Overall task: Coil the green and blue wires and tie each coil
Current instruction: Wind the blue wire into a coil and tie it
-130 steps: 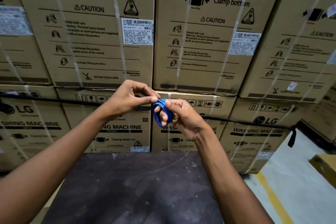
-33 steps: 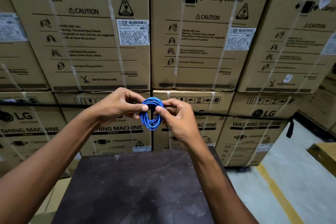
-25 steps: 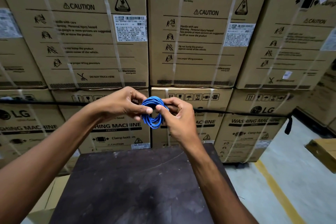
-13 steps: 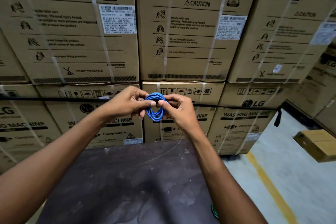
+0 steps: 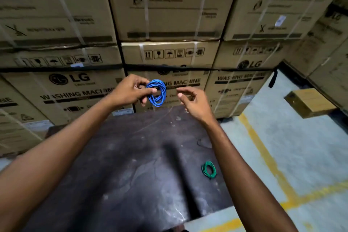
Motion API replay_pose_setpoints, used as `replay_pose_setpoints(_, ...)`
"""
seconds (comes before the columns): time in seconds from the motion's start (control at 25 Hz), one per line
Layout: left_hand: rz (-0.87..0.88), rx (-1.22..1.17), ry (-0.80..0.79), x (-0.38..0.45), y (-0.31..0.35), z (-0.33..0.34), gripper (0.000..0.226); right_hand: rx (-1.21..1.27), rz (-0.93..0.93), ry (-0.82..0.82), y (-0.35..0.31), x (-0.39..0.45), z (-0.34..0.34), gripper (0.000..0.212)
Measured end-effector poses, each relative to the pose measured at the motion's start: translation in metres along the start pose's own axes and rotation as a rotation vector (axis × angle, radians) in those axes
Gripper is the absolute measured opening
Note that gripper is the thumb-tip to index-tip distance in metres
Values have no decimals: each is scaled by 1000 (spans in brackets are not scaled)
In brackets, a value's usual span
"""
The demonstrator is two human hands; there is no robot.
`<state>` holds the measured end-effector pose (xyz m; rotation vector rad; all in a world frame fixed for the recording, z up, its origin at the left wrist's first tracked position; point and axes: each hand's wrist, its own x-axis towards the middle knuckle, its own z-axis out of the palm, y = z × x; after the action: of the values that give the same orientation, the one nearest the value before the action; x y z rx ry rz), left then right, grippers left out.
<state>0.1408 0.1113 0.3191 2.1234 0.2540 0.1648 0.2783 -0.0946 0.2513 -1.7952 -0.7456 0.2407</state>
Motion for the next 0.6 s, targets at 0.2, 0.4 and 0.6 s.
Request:
replay_pose_setpoints(0.2, -135, -116, -58, 13, -67, 98, 15, -99, 162, -19, 87, -24, -34, 21)
replay_pose_setpoints(0.4, -272, -219, -92, 22, -114, 190, 14, -239, 375, -24, 171, -51, -45, 20)
replay_pose_setpoints(0.6, -438, -282, -92, 20, -164, 251, 11, -276, 598, -46, 243, -63, -32, 18)
